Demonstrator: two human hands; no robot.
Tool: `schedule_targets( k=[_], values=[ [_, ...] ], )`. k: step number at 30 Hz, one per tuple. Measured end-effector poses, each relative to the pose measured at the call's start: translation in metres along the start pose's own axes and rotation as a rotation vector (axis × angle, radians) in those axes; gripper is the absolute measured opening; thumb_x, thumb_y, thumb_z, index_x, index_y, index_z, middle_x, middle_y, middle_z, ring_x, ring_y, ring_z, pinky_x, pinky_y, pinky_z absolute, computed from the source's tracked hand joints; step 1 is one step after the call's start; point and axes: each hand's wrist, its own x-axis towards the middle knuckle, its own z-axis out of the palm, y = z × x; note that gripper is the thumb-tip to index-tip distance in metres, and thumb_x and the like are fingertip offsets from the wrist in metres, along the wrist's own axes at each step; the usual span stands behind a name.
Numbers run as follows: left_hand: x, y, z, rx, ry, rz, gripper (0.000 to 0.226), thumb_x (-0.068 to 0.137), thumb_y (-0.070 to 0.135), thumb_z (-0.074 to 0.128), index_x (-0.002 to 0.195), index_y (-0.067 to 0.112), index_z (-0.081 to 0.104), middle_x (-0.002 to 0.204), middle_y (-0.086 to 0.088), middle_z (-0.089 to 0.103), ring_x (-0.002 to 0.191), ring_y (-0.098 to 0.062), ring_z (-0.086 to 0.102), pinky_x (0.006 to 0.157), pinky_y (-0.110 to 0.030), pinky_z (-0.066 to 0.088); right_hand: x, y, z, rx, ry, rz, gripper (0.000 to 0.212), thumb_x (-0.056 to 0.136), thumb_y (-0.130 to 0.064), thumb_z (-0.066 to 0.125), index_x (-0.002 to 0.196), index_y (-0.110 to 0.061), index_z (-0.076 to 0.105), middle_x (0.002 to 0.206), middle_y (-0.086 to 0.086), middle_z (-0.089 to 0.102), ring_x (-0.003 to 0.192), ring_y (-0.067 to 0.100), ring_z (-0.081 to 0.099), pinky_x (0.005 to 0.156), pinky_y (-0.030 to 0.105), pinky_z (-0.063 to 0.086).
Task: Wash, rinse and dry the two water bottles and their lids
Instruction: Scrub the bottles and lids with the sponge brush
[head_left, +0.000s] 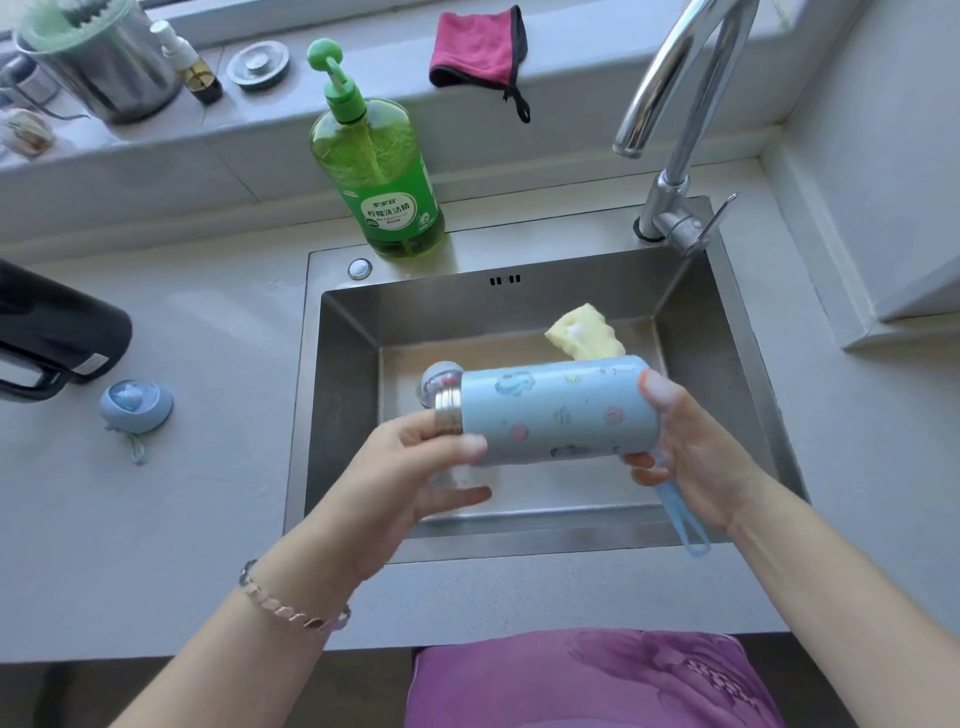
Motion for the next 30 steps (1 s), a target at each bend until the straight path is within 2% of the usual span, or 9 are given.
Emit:
schedule_targets(
  k=[3,7,9,12,15,22,24,26,30],
  values=[
    [0.004,0.001,0.005,-0.265,0.209,-0.248,0.036,0.072,0.024,0.071,0.1,0.001,0.068,0.101,-0.016,0.053,0.097,-0.026,0.048,0.066,-0.042,0.058,-0.003,0.005,0.008,-0.092,0.124,-0.081,0.058,0.057,-0.051,0.065,0.111,-0.032,0.06,0.082,-0.013,0.062,0.056,0.003,0.045,0.044,0.016,0.028],
    [0.005,-0.013,0.006,-0.287,0.394,-0.126,0.023,0.088,0.018,0.057,0.095,-0.003,0.066,0.094,-0.016,0.062,0.089,-0.024,0.058,0.07,-0.039,0.059,-0.013,0.005,0.003,-0.609,0.522,-0.349,0.035,0.088,-0.039,0.057,0.123,-0.038,0.054,0.102,-0.018,0.065,0.094,0.007,0.057,0.074,0.016,0.043],
    [0.005,-0.016,0.008,-0.284,0.444,-0.053,0.02,0.089,0.015,0.055,0.097,-0.001,0.066,0.098,-0.016,0.069,0.09,-0.024,0.065,0.075,-0.037,0.058,-0.018,0.013,0.01,-0.941,0.558,-0.44,0.032,0.096,-0.029,0.046,0.125,-0.036,0.056,0.086,-0.001,0.063,0.077,0.023,0.058,0.062,0.032,0.046],
    [0.007,-0.016,0.013,-0.26,0.464,0.034,0.018,0.085,0.017,0.058,0.092,0.004,0.069,0.091,-0.017,0.065,0.089,-0.026,0.061,0.076,-0.035,0.058,-0.03,0.034,0.049,-1.203,0.318,-0.674,0.042,0.086,-0.02,0.04,0.123,-0.037,0.05,0.074,-0.003,0.057,0.055,0.023,0.056,0.04,0.028,0.042],
    [0.004,-0.014,0.015,-0.29,0.454,0.081,0.023,0.08,0.021,0.059,0.089,0.002,0.069,0.076,-0.013,0.061,0.077,-0.02,0.058,0.076,-0.037,0.058,-0.029,0.027,0.055,-1.201,0.311,-0.673,0.043,0.083,-0.02,0.038,0.121,-0.038,0.05,0.074,-0.006,0.058,0.056,0.023,0.057,0.04,0.025,0.042],
    [0.002,-0.017,0.013,-0.273,0.47,0.072,0.025,0.087,0.015,0.055,0.104,0.0,0.066,0.106,-0.017,0.069,0.1,-0.026,0.065,0.081,-0.041,0.056,-0.025,0.009,0.047,-1.017,0.327,-0.449,0.03,0.094,-0.026,0.034,0.118,-0.037,0.048,0.092,-0.01,0.067,0.064,0.008,0.049,0.06,0.029,0.036],
    [0.003,-0.017,0.013,-0.255,0.468,0.08,0.022,0.087,0.015,0.055,0.102,0.003,0.067,0.106,-0.014,0.07,0.102,-0.026,0.065,0.082,-0.04,0.056,-0.024,0.004,0.037,-0.841,0.346,-0.409,0.024,0.095,-0.017,0.047,0.117,-0.028,0.051,0.099,-0.013,0.064,0.074,0.004,0.052,0.066,0.013,0.039],
    [0.003,-0.017,0.013,-0.248,0.454,0.083,0.019,0.088,0.014,0.055,0.1,0.006,0.068,0.105,-0.011,0.071,0.101,-0.024,0.066,0.082,-0.04,0.056,-0.018,-0.002,0.026,-0.767,0.425,-0.406,0.033,0.089,-0.007,0.058,0.118,-0.02,0.061,0.096,-0.017,0.06,0.085,-0.003,0.051,0.073,0.0,0.034],
    [0.003,-0.018,0.016,-0.228,0.44,0.081,0.02,0.089,0.013,0.055,0.103,0.004,0.067,0.103,-0.01,0.071,0.097,-0.021,0.067,0.081,-0.037,0.057,-0.014,0.0,0.025,-0.83,0.426,-0.433,0.038,0.082,-0.005,0.066,0.113,-0.028,0.067,0.072,-0.01,0.055,0.064,0.002,0.053,0.062,0.013,0.042]
  ],
)
